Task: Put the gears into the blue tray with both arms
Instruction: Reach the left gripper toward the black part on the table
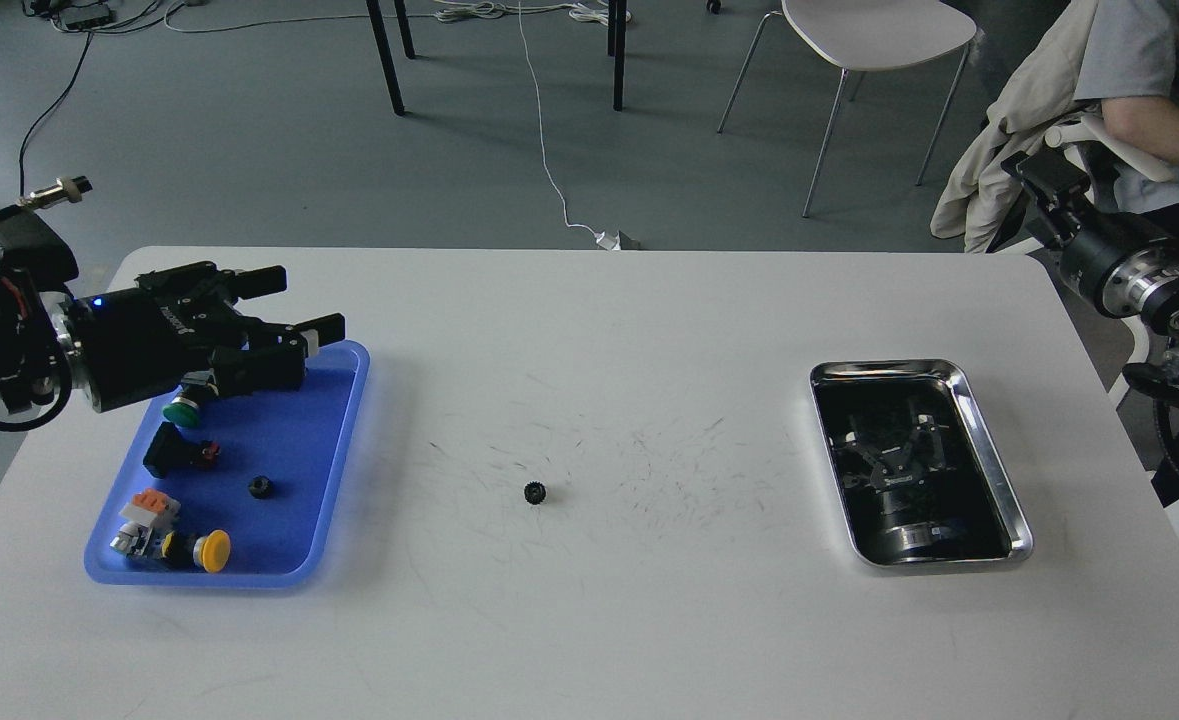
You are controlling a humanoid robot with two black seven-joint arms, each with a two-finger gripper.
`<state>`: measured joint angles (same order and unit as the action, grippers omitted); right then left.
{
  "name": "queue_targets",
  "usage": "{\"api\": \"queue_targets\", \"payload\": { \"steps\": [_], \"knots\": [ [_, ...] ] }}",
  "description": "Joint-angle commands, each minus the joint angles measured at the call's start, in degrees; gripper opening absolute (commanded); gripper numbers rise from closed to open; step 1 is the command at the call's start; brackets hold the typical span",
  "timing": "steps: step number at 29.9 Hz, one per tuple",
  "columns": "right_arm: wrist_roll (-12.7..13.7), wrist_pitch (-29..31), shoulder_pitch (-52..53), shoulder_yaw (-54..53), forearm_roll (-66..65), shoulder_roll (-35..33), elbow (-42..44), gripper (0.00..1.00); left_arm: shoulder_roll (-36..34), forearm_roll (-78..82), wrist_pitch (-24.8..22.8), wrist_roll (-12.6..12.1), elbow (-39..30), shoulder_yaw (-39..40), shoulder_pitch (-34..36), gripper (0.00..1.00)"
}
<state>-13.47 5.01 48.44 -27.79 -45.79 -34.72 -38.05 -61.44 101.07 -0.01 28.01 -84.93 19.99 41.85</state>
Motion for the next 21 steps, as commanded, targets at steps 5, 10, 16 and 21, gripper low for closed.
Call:
{"api": "queue_targets", "payload": {
  "steps": [5, 10, 16, 21],
  "knots": [
    [0.0, -0.2, 0.2, -0.4, 0.1, 0.1, 0.3, 0.91, 5.4, 12.0, 2.2, 0.0, -1.6, -0.1, -0.2, 0.98],
    [0.2, -2.1, 0.1, -2.4, 7.1, 0.6, 2.0, 0.92, 9.4, 18.5, 2.3, 0.0, -1.5, -0.2, -0.4, 0.98],
    [0.1, -4.9, -0.1, -2.7, 14.3, 1.1, 5.2, 0.93, 15.4, 21.6, 2.1, 0.0, -0.8, -3.6, -0.8, 0.98],
    [0.0, -5.1, -0.1, -4.8, 17.8, 1.7, 5.1, 0.93, 21.5, 23.9, 2.1, 0.0, 3.2, -4.6, -0.9, 0.97]
  ]
}}
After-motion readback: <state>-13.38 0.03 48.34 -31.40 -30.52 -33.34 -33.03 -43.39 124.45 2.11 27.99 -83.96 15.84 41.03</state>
